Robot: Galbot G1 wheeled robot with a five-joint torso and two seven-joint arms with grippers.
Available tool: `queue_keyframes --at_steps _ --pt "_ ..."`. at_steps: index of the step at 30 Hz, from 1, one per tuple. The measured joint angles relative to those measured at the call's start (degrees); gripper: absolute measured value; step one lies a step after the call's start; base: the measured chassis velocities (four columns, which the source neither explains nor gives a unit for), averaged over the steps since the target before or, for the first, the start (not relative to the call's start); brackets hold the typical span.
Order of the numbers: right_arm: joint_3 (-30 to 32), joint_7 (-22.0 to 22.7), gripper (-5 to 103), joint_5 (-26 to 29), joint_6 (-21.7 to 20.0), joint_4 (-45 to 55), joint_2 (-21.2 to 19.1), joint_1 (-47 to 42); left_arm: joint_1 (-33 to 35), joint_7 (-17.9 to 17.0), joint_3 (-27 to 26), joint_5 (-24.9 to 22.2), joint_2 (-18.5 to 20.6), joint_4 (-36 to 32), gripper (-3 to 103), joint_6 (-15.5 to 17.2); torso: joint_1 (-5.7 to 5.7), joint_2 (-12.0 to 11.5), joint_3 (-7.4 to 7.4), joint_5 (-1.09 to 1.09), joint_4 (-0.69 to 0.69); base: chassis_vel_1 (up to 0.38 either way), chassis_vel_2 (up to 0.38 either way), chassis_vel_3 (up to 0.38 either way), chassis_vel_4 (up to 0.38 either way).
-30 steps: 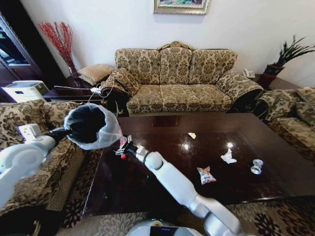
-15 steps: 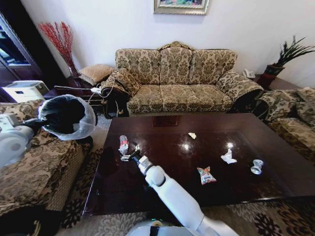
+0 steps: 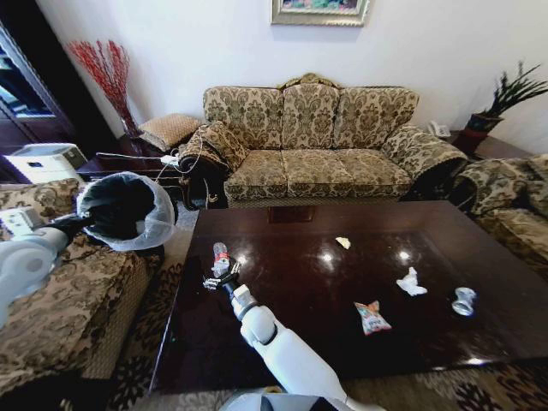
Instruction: Move to the front of the table and place the trash on the table into the trash bin.
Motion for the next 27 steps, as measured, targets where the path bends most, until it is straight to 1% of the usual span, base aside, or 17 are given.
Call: queue_keyframes --at_steps 2,4,5,8,9,11,13,20,23,27 --pt "-0.20 0.39 100 0.23 -0.11 0.47 -0.31 -0.61 0.02 -0.01 0.05 0.03 -0.03 -0.01 0 0.00 0.00 0.00 0.00 0.00 0.01 0.062 0.183 -0.059 -0.111" --pt "-0.40 3.09 100 0.03 -0.39 0.47 -0.29 -1.30 -0.13 -0.02 0.43 0.12 -0.06 -0.11 0 0.01 -0.01 0.00 0.00 -0.02 0.02 0.036 0.078 -0.023 -0.063" --pt "-0.40 3.09 100 0.03 -0.39 0.47 -0.29 -1.30 -0.13 -0.02 0.43 0.12 -0.06 -0.11 0 0.01 -0.01 0.00 0.00 -0.02 0.02 0.019 0.078 -0.011 -0.017" --pt "-0.47 10.34 100 -0.92 -0.64 -2.68 1.47 -1.11 -0.62 -0.12 1.33 0.45 -0.43 -0.98 0 0.05 -0.09 0.01 -0.02 0.01 0.02 0.000 0.000 0.000 0.000" --pt "-0.47 10.34 100 -0.92 -0.64 -2.68 1.47 -1.11 -0.62 -0.12 1.33 0.45 -0.43 -0.98 0 0.05 -0.09 0.01 -0.02 0.01 0.02 0.000 0.000 0.000 0.000" --pt "-0.13 13.59 100 -1.20 -0.65 -5.19 2.76 -0.25 -0.77 -0.12 1.76 0.66 -0.71 -1.40 0 0.06 -0.09 0.02 -0.03 0.02 0.00 -0.012 -0.052 0.001 0.049" --pt "0.20 15.15 100 -1.14 -0.51 -8.16 3.23 0.75 -0.85 -0.13 2.16 0.82 -0.98 -1.74 0 0.08 -0.08 0.01 -0.02 0.02 0.00 -0.004 -0.031 0.007 0.011" --pt "0.34 15.60 100 0.38 -0.34 -14.07 3.33 3.90 -0.93 -0.33 2.37 0.90 -1.12 -2.15 0 0.09 -0.03 0.00 0.00 0.00 0.01 0.000 0.000 0.000 0.000" --pt "0.61 15.44 100 0.18 0.46 -16.58 3.41 4.99 -0.93 -0.33 2.40 0.91 -1.12 -2.26 0 0.10 -0.04 0.01 -0.01 0.01 0.01 0.000 0.000 0.000 0.000" --pt "0.64 14.09 100 0.24 1.10 -18.39 3.39 5.90 -0.81 -0.33 2.40 0.88 -1.11 -2.38 0 0.10 -0.07 0.01 -0.02 0.02 0.01 0.000 0.000 0.000 0.000"
